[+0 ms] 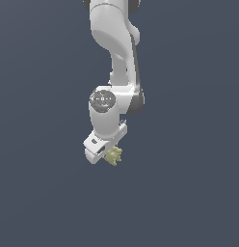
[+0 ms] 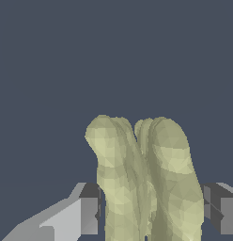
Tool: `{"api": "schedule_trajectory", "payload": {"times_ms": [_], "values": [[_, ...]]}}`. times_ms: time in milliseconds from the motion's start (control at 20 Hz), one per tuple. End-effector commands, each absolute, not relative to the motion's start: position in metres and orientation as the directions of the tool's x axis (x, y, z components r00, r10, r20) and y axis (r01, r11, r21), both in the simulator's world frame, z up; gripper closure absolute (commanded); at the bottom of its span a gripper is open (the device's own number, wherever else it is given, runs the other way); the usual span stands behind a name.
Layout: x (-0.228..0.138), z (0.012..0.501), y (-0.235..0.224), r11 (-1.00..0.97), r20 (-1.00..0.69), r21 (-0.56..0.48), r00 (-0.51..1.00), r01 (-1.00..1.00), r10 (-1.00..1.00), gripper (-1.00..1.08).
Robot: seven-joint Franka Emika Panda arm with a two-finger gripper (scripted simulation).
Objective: Pick up the object and move it to a goal position.
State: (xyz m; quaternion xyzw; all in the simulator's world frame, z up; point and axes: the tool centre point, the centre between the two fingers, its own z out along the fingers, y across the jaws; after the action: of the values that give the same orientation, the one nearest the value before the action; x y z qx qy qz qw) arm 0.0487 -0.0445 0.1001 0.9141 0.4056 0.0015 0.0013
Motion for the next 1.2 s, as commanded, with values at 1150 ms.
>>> {"api": "schedule_trajectory", "payload": {"times_ms": [1150], "values": [[0.045,0.319,-0.093,-0.669,0.001,0.0,0.669,0.743,0.743,1.08]]}}
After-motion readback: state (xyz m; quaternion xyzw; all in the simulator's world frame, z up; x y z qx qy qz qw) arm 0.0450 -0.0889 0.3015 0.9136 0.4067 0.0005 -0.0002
